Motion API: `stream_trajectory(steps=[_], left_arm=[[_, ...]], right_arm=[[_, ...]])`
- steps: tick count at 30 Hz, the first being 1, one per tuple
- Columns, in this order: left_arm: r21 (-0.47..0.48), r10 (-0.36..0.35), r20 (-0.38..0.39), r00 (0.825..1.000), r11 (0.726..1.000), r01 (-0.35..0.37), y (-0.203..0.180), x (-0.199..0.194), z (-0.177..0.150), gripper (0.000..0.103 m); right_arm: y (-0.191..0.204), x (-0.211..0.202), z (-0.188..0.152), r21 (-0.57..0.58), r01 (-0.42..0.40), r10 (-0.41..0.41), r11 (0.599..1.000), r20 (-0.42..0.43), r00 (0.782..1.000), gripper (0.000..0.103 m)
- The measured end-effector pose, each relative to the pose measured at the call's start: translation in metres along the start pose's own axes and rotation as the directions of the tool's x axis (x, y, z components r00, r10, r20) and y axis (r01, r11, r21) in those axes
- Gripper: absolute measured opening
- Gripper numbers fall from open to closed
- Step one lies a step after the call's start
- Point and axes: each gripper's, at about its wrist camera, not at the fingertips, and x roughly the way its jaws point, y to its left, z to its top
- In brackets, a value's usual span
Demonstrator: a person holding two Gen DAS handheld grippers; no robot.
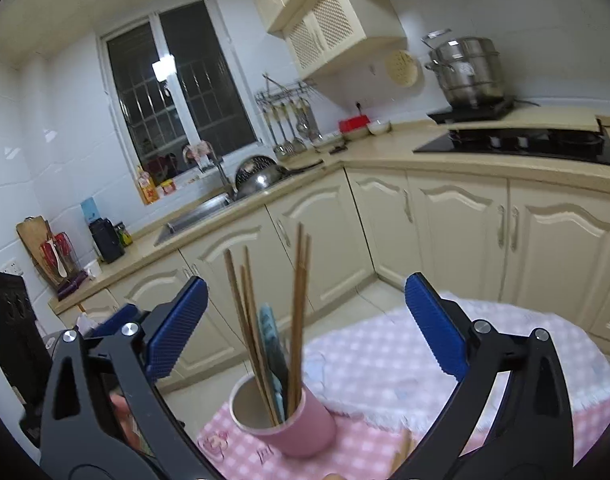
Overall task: Organize utensils
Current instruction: 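Lower the chopsticks into the pink cup and open both tools, then move both tools back down to the chopstick bundle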
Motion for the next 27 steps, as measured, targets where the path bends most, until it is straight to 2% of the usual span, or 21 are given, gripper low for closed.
stream_trajectory(steps=[6, 15, 21, 27], left_arm=[[0.012, 0.037, -0.062, 0.997, 0.999, -0.037, -0.007, -0.022, -0.004, 0.098], [0.038, 0.003, -0.122, 0.993, 0.999, 0.002, -0.029, -0.055, -0.02, 0.098], [0.049, -0.016, -0.158, 0.987, 0.999, 0.024, -0.045, -0.061, -0.033, 0.098], [0.046, -0.007, -0.205, 0.979, 0.999, 0.017, -0.055, -0.058, -0.045, 0.098]], right_arm=[[-0.01, -0.027, -0.013, 0.024, 0.038, -0.037, 0.999, -0.055, 0.998, 0.097], [-0.023, -0.063, -0.034, 0.044, 0.074, -0.066, 0.996, -0.153, 0.986, 0.097], [-0.033, -0.074, -0.049, 0.052, 0.098, -0.085, 0.994, -0.206, 0.975, 0.097], [-0.047, -0.077, -0.065, 0.063, 0.104, -0.084, 0.993, -0.261, 0.962, 0.097]])
